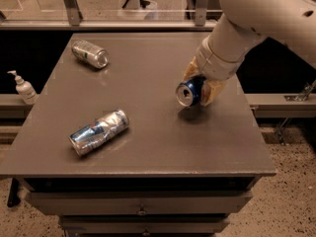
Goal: Knock pepsi can over
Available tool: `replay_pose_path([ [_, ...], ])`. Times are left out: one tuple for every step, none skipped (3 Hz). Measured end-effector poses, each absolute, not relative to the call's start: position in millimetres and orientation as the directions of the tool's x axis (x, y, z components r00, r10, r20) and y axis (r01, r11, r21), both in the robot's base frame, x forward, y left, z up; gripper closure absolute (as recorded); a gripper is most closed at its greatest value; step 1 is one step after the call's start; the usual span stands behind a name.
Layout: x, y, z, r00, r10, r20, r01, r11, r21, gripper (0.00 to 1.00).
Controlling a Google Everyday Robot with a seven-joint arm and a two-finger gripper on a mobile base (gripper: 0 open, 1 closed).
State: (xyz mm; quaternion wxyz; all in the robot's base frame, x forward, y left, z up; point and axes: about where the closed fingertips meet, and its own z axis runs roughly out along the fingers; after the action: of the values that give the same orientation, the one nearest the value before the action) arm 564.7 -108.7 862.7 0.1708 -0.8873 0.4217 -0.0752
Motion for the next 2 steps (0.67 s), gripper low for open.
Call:
replay_pose_path([
  [557.5, -112.7, 859.2, 0.715, -0.699, 0.026, -0.658, -0.684, -0.314, 0.59],
  [551.0, -116.9, 854.0, 0.769, -0.636, 0.067, -0.602, -0.756, -0.259, 0.35],
])
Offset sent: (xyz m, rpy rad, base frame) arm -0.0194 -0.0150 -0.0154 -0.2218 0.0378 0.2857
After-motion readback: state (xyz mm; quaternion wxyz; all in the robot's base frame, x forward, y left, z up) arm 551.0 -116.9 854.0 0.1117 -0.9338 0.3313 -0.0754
